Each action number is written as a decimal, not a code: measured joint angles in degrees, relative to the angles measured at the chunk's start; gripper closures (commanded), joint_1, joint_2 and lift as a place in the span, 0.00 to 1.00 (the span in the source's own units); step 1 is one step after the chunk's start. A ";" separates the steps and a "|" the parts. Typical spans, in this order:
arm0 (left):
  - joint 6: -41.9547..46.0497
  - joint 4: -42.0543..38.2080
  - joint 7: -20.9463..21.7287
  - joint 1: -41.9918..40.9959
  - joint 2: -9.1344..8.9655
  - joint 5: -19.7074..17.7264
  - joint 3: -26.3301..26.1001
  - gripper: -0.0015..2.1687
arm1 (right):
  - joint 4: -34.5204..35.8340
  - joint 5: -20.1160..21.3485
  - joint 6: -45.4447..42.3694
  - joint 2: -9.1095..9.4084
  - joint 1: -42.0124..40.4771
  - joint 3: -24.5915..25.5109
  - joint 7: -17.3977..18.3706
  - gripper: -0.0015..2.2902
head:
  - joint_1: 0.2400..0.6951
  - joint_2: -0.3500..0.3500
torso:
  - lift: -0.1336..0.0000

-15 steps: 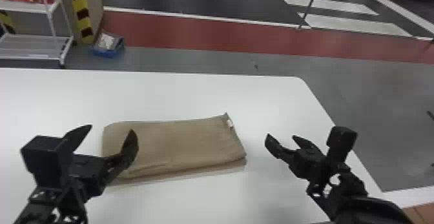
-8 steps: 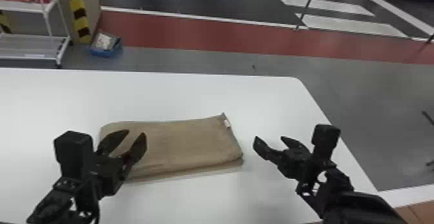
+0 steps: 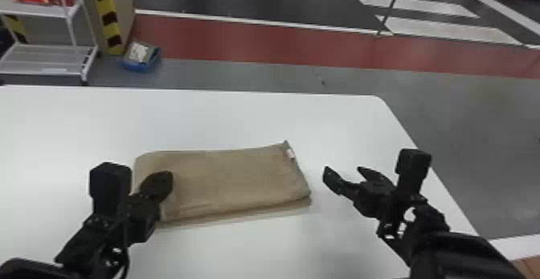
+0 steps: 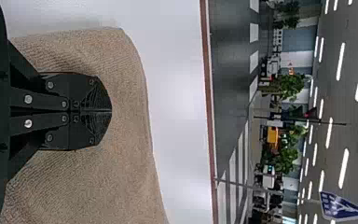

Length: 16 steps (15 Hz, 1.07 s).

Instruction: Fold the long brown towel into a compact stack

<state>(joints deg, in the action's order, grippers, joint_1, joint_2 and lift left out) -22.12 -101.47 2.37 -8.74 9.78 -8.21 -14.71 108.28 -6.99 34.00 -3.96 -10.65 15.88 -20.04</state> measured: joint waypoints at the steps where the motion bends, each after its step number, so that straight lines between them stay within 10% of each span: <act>1: -0.13 0.62 0.00 0.36 -0.01 0.20 -0.12 0.71 | 0.00 0.12 0.87 -0.04 0.38 0.04 0.00 0.04 | 1.00 0.19 | 0.07; 16: 0.18 5.16 1.35 2.76 -0.82 0.02 -0.41 0.71 | -2.64 1.28 17.61 -0.84 8.99 -7.50 -1.60 0.18 | 1.00 0.30 | 0.07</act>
<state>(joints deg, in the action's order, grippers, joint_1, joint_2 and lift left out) -21.95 -96.31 3.73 -5.98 8.96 -8.19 -15.12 105.65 -5.70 51.62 -4.80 -1.66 8.38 -21.64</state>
